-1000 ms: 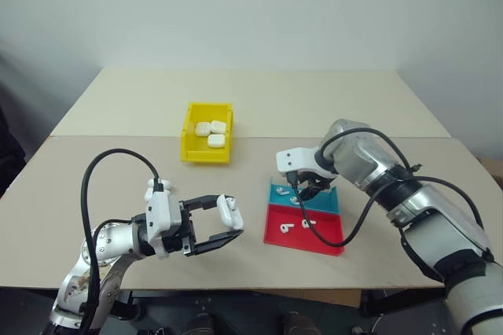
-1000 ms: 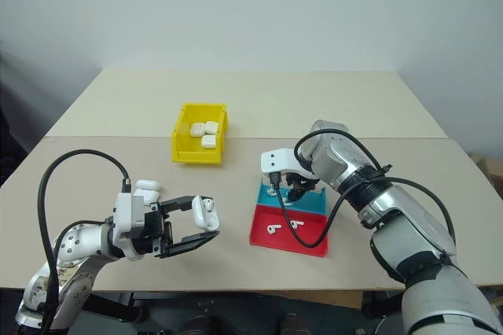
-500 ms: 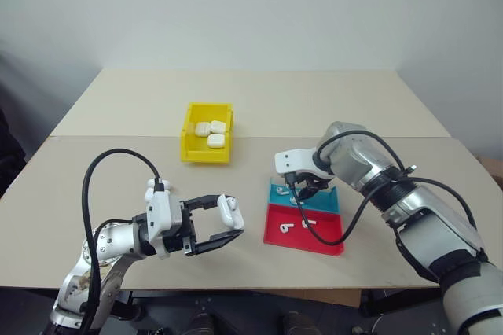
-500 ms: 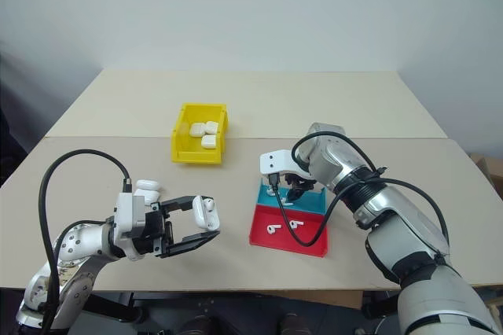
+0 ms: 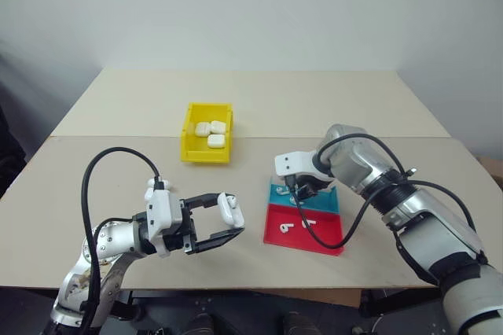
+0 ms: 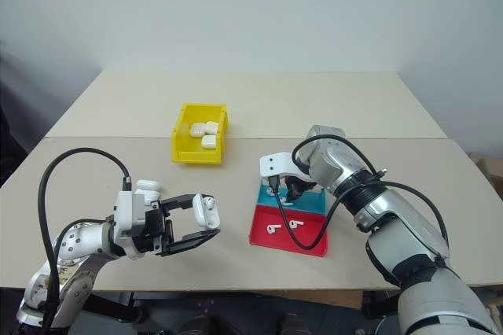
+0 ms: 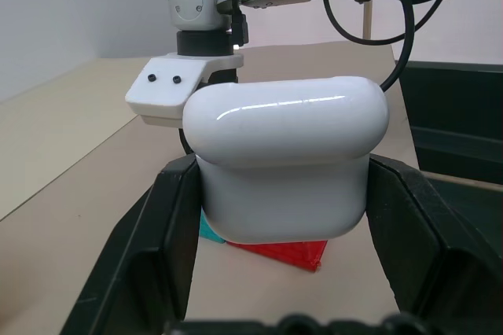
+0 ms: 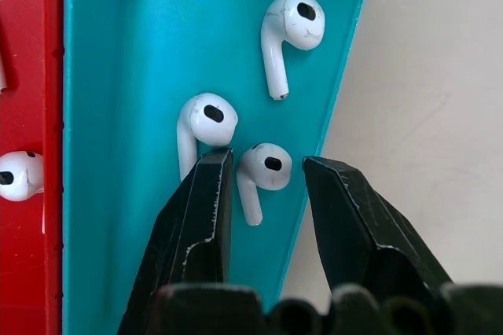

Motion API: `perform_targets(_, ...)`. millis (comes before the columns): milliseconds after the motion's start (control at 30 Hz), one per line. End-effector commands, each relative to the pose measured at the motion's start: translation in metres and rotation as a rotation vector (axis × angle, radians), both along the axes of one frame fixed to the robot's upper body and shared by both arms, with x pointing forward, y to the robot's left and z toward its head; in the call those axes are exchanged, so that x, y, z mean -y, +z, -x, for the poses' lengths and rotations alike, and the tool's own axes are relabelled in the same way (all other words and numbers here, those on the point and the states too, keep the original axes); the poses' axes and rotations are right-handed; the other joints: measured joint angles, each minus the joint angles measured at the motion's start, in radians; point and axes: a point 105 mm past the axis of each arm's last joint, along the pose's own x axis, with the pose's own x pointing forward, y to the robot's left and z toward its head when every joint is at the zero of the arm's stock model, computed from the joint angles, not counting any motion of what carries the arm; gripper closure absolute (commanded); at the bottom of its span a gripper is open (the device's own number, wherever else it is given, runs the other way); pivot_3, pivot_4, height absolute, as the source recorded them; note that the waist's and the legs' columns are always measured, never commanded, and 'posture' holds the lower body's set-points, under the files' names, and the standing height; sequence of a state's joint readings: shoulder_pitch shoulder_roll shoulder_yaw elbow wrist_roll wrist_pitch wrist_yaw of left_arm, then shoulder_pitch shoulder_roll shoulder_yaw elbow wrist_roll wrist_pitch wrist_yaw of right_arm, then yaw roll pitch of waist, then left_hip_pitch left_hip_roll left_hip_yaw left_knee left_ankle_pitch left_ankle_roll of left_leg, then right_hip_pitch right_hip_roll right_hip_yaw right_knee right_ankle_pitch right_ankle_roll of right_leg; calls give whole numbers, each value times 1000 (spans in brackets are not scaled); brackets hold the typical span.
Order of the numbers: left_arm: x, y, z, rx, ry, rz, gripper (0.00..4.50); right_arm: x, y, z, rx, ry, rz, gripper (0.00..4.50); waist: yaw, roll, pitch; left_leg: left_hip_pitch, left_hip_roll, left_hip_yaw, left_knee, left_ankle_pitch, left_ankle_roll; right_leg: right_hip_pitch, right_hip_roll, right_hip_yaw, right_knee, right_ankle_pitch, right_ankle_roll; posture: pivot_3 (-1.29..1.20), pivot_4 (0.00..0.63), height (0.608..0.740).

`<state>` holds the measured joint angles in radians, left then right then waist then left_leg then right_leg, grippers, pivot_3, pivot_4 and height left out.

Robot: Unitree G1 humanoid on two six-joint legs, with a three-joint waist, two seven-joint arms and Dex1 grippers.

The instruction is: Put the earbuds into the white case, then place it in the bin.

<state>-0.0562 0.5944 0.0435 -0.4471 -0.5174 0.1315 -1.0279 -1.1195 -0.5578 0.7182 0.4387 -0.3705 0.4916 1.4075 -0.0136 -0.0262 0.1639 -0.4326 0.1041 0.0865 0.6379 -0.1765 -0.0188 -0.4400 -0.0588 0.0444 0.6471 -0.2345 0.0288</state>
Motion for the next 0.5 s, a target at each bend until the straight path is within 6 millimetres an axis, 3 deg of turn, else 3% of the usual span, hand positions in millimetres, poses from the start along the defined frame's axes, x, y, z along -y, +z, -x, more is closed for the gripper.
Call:
perform_targets(33, 3, 11, 4, 48, -20, 16, 1695, 0, 9, -1, 32, 3, -21, 2677, 0, 0, 0, 0, 0, 0, 0, 0, 0, 0, 0, 0, 0, 0, 0, 0, 150, 740)
perform_targets(500, 3, 10, 3, 51, -18, 6, 1695, 3, 6, -2, 33, -12, -5, 2677, 0, 0, 0, 1, 0, 0, 0, 0, 0, 1, 0, 0, 0, 0, 0, 0, 150, 740)
